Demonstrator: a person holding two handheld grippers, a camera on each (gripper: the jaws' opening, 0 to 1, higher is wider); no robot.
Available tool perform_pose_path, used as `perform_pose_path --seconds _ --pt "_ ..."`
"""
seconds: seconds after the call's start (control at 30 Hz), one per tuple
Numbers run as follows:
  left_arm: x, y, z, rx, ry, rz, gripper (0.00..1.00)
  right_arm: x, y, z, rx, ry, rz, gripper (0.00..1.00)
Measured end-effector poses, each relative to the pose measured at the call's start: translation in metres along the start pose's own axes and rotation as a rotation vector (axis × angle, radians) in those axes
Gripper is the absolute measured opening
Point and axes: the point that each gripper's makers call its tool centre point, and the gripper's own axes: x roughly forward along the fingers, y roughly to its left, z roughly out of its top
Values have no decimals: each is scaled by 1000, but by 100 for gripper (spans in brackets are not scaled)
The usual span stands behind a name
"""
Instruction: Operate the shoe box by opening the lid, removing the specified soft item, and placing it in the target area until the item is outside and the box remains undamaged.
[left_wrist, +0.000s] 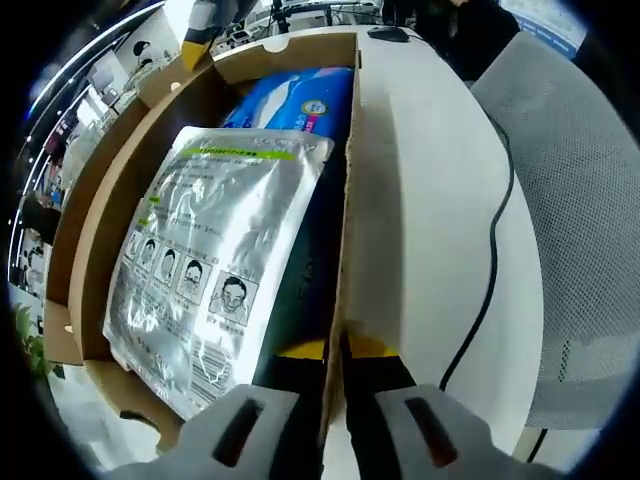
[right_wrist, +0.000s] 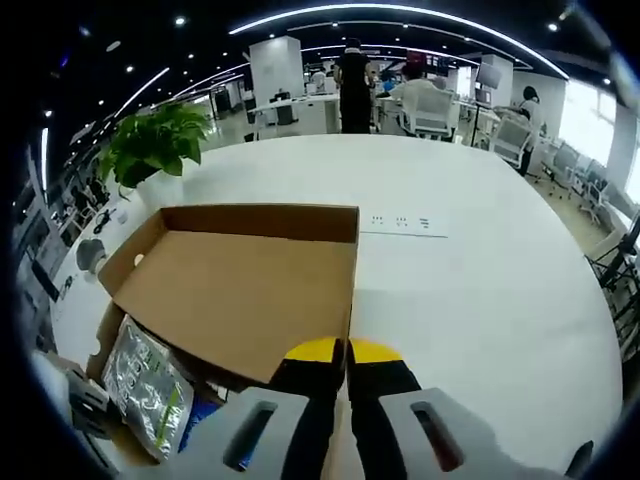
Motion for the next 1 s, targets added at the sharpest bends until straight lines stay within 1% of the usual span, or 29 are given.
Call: perform_pose_path --seconds 0.13,0.27,0.37,0.4,0.47,0.5,0.53,0.57,0.63,0.67,0.7,0.73,0.77,0.8,0.87,0.9,1.0 --pt "0 0 0 0 0 0 3 -1 1 -2 -26 15 14 0" --pt "0 0 0 4 -1 0 3 -7 0 -10 46 53 28 0" --pt "0 0 0 3 -1 0 3 -14 2 -13 40 58 40 0" --pt "0 0 0 3 -1 1 3 -16 2 -13 31 56 41 3" --pt "0 0 0 4 -1 1 3 -21 4 -10 -21 35 53 14" --pt "0 0 0 3 -1 1 3 -24 5 -8 -52 31 60 18" --pt "0 0 0 4 -1 1 3 -27 6 -8 -70 26 59 18" --pt "0 0 0 4 -1 2 3 -30 6 -5 -83 8 56 19" --pt "0 0 0 5 -2 1 3 -36 12 -2 -115 -14 94 26" --pt "0 0 0 7 -3 1 3 -38 12 -1 -128 -18 96 30" --pt "0 0 0 7 -4 0 3 -42 11 4 -137 -45 95 35" --pt "0 0 0 7 -4 0 3 -43 10 8 -139 -64 92 37" --pt "0 0 0 7 -4 1 3 -48 11 13 -129 -91 108 38" --pt "0 0 0 8 -4 1 3 -51 14 14 -115 -96 130 41" --pt "0 0 0 8 -4 1 3 -57 15 14 -122 -104 134 46" --pt "0 0 0 8 -4 1 3 -60 14 16 -140 -125 133 46" --pt "0 0 0 6 -3 1 3 -68 14 17 -143 -147 134 46"
